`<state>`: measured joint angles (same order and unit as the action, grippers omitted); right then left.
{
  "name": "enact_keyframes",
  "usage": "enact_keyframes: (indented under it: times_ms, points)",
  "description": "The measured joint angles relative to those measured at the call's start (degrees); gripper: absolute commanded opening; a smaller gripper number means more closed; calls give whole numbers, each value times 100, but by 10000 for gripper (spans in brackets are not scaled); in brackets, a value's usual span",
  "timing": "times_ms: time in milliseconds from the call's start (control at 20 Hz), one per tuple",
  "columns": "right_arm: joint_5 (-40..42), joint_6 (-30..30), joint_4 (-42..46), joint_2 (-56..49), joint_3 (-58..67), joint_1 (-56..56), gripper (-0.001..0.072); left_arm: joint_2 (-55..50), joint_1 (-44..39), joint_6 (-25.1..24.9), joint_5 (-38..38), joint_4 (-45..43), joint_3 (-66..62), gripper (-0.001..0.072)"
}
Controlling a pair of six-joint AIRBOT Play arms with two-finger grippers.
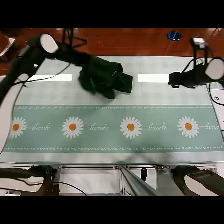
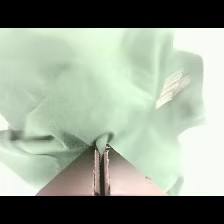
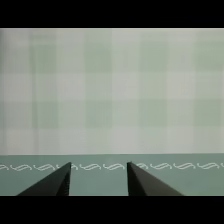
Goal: Fold the shirts.
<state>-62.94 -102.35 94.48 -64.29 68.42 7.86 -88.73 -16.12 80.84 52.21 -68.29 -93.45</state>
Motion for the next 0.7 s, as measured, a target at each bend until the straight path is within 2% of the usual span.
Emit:
enact_keyframes:
  times_ms: [400,700]
  points:
    - [-111,11,-232,1604,0,0,406,2096,-39,-42,-863,944,-52,22]
    - [-428,50,-278,2188,0,0,406,3289,-544,-199,-973,1121,153,21]
